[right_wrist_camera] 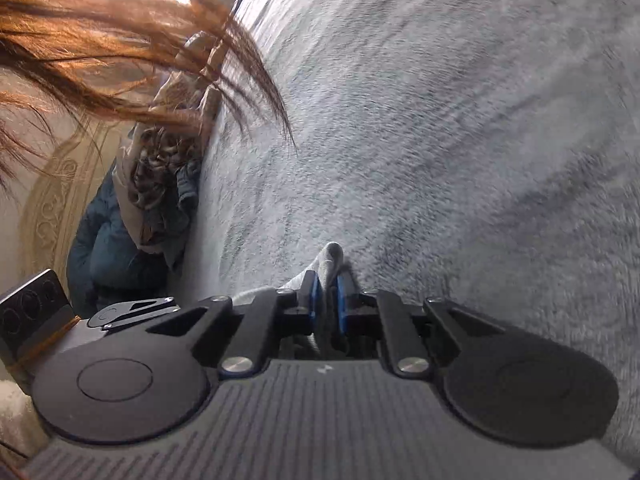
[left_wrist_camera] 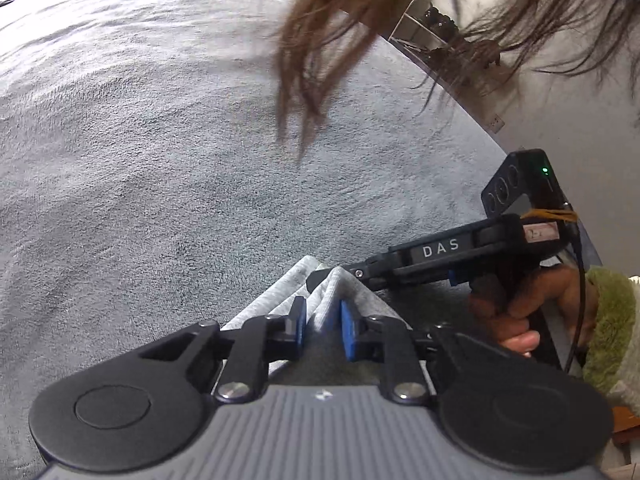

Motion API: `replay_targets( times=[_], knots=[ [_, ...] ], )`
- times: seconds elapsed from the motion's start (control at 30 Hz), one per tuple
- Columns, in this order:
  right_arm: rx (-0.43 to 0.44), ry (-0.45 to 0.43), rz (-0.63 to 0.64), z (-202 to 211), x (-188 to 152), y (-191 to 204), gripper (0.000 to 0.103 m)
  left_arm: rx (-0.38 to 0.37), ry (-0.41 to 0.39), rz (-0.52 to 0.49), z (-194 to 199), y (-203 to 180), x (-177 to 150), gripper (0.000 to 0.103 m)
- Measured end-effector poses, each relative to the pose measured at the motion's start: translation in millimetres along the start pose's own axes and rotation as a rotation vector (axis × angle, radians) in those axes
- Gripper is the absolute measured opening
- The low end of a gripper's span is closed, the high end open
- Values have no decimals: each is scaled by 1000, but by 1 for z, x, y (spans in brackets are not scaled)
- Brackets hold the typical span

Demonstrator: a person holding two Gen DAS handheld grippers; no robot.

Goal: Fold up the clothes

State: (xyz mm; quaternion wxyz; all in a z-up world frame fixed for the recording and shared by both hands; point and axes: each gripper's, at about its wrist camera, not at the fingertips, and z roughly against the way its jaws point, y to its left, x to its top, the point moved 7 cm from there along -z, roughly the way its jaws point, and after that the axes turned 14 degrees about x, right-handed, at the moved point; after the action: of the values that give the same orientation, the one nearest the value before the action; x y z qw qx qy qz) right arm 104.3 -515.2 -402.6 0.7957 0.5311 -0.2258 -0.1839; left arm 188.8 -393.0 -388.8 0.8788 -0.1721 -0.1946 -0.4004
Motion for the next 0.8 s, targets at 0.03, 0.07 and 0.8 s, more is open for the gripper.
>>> replay_targets(
  times=[0.03,0.07,0.8],
  knots=[
    [-4,-9,-1,0,-1,-1,8,1,1,0,0,0,0,19],
    [-11,-16,5,1,-2,1,8,1,2,0,0,1,0,19],
    [-119,-238,-39,117,-39,10,31,59,31,41,-2,3,-1,43]
  ],
)
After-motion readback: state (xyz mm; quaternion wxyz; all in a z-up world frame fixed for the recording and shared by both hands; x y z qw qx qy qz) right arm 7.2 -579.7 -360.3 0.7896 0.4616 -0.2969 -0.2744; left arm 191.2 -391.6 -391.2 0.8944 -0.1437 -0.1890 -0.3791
